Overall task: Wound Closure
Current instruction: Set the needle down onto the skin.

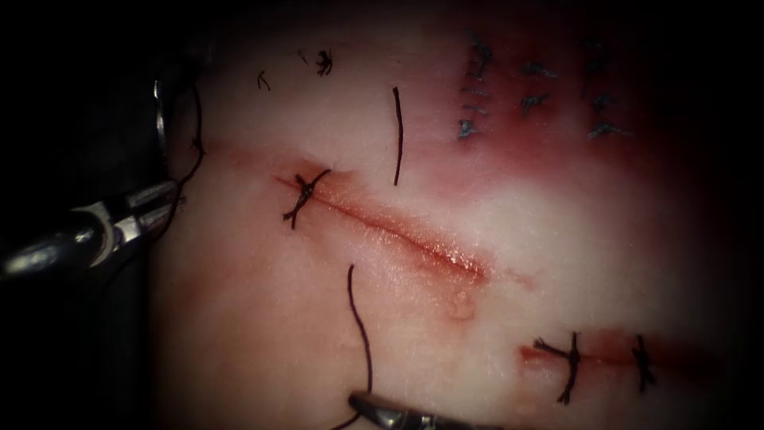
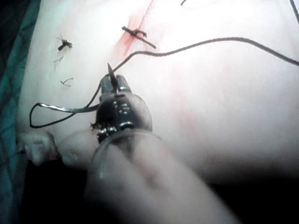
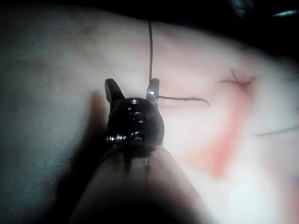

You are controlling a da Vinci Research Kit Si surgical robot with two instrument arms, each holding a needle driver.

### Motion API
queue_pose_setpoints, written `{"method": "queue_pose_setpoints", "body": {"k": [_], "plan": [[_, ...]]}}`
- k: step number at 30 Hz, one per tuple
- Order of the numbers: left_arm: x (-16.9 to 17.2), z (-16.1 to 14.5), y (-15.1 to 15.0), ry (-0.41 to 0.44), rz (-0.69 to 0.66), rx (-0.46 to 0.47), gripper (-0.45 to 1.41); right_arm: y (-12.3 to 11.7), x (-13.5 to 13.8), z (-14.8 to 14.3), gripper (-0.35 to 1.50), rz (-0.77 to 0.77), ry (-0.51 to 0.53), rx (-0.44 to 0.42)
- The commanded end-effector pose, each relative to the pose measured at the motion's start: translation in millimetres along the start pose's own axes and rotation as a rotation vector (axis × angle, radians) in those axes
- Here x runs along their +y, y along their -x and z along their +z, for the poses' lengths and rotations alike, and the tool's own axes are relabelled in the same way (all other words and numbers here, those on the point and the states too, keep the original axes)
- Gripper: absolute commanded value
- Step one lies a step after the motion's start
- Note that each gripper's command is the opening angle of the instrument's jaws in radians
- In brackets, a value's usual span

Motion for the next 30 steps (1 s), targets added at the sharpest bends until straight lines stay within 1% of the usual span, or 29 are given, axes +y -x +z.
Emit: {"method": "queue_pose_setpoints", "body": {"k": [1, 2, 3, 6, 7, 10, 12, 15, 16, 18, 20, 22, 27, 30], "plan": [[-0.5, 1.2, -0.6, -0.002, -0.001, 0.007, -0.35, 0.2, 0.1, -0.6, 1.48, 0.004, 0.003, -0.005], [-0.7, 1.6, -1.2, -0.001, 0.003, 0.006, -0.35, 0.1, 0.2, -1.1, 1.48, 0.005, 0.004, -0.005], [-1.0, 2.8, -2.6, 0.005, 0.016, 0.012, -0.35, 0.3, 0.1, -2.2, 1.48, 0.007, 0.014, -0.005], [-1.3, 4.8, -3.9, 0.005, 0.029, 0.022, -0.35, 0.7, 0.0, -3.4, 1.48, 0.009, 0.030, -0.011], [-1.3, 6.1, -4.2, -0.004, 0.036, 0.019, -0.35, 1.0, -0.1, -4.1, 1.48, 0.009, 0.033, -0.019], [-1.6, 7.9, -3.7, 0.011, 0.051, 0.017, -0.35, 1.1, -0.3, -4.9, 1.48, 0.015, 0.040, -0.026], [-2.1, 9.4, -2.3, 0.021, 0.062, 0.018, -0.35, 1.1, -0.6, -5.3, 1.48, 0.020, 0.042, -0.029], [-2.1, 10.6, -0.7, 0.021, 0.079, 0.007, -0.35, 1.1, -0.8, -5.3, 1.48, 0.019, 0.045, -0.027], [-1.9, 11.4, 0.2, 0.028, 0.074, -0.002, -0.35, 1.2, -0.9, -5.2, 1.48, 0.024, 0.049, -0.026], [-1.7, 12.5, 1.2, 0.031, 0.075, -0.014, -0.35, 1.4, -1.1, -4.8, 1.48, 0.027, 0.053, -0.027], [-1.5, 13.1, 1.4, 0.033, 0.079, -0.022, -0.35, 1.6, -1.3, -4.5, 1.48, 0.030, 0.056, -0.027], [-1.1, 13.7, 1.3, 0.036, 0.079, -0.011, -0.35, 2.0, -1.5, -4.4, 1.48, 0.033, 0.058, -0.027], [-0.2, 14.8, 0.0, 0.049, 0.063, 0.016, -0.35, 2.8, -2.1, -4.1, 1.48, 0.046, 0.060, -0.026], [0.2, 15.4, -0.6, 0.049, 0.077, 0.023, -0.35, 3.1, -2.3, -4.2, 1.48, 0.049, 0.060, -0.024]]}}
